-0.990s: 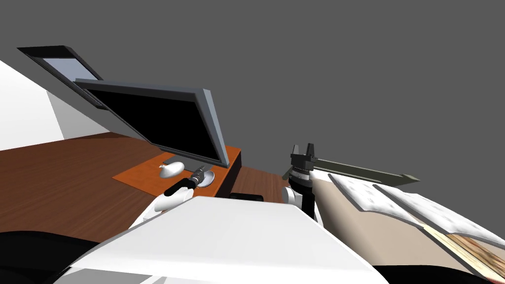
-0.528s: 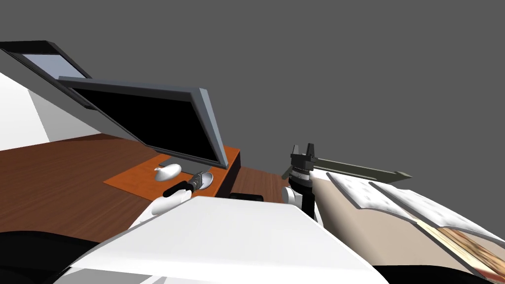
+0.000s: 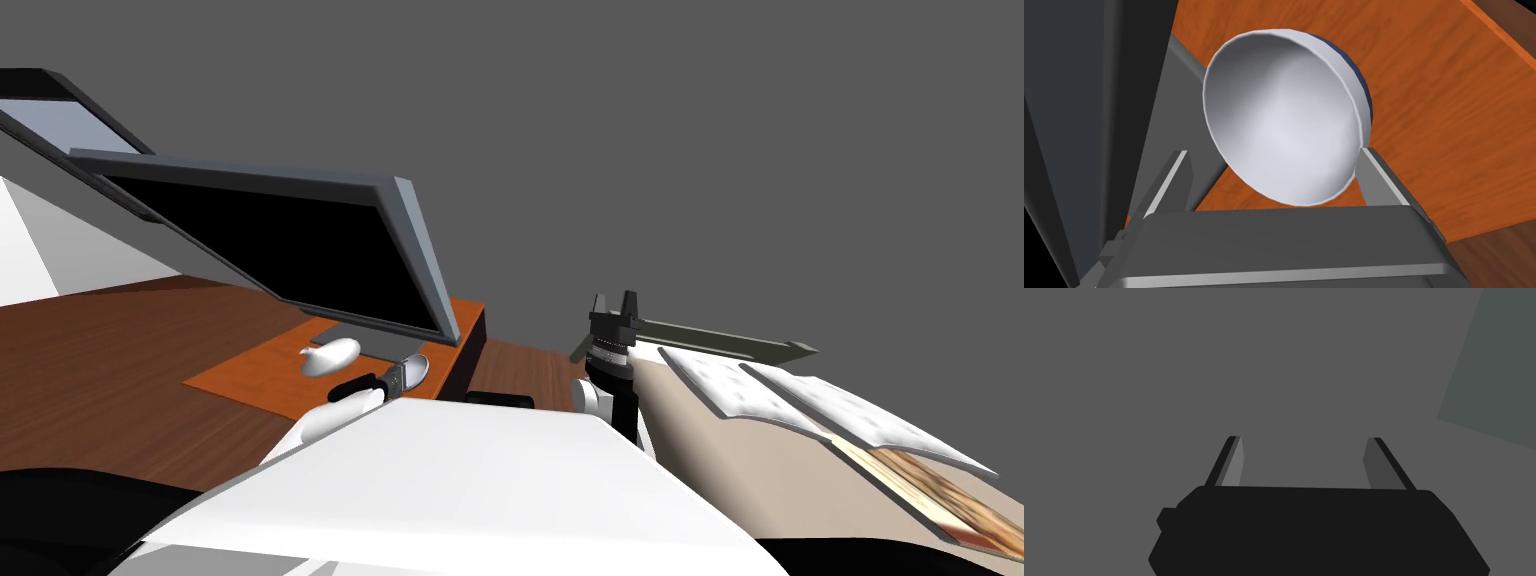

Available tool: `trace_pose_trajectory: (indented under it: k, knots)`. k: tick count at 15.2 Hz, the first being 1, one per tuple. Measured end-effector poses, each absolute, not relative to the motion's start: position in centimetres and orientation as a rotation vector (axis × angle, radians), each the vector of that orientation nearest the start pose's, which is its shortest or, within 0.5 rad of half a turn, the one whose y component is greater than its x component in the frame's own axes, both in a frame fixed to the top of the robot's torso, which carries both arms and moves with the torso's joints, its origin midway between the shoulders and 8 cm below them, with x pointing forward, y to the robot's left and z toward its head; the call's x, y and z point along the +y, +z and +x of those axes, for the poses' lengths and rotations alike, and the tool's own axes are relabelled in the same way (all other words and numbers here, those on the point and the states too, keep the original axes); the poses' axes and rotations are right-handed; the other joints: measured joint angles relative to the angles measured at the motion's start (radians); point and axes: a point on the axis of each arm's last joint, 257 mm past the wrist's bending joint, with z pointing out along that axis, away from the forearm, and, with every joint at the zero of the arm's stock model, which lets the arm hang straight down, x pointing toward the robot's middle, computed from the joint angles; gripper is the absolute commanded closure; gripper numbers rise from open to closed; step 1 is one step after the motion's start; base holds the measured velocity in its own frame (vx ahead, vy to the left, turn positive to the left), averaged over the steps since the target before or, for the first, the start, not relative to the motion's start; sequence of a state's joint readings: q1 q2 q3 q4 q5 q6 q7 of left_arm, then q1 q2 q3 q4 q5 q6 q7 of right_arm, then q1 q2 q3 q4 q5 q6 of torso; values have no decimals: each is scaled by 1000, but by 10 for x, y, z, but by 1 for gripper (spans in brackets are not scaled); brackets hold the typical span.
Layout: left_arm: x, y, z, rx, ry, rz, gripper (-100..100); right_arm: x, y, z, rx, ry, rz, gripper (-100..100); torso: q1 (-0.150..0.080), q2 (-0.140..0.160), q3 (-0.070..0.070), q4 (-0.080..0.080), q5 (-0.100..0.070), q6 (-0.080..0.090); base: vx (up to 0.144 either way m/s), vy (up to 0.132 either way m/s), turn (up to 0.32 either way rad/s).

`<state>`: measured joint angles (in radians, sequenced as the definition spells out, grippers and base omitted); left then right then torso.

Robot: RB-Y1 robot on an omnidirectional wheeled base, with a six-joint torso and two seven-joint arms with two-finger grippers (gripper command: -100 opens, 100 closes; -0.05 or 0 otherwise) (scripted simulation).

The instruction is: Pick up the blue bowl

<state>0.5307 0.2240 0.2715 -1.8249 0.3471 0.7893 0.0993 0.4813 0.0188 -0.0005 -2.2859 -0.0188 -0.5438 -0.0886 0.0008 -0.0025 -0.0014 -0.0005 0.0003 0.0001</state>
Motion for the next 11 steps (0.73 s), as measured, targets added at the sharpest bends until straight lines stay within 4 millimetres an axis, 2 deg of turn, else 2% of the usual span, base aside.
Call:
trace_pose_trajectory:
  k: [11]
  knots:
    - [432,-490,181,1321,-332,-2526,-100,-280,41,335,513,1417,658,0,1,-1,-1,0,0,0,41,21,-58]
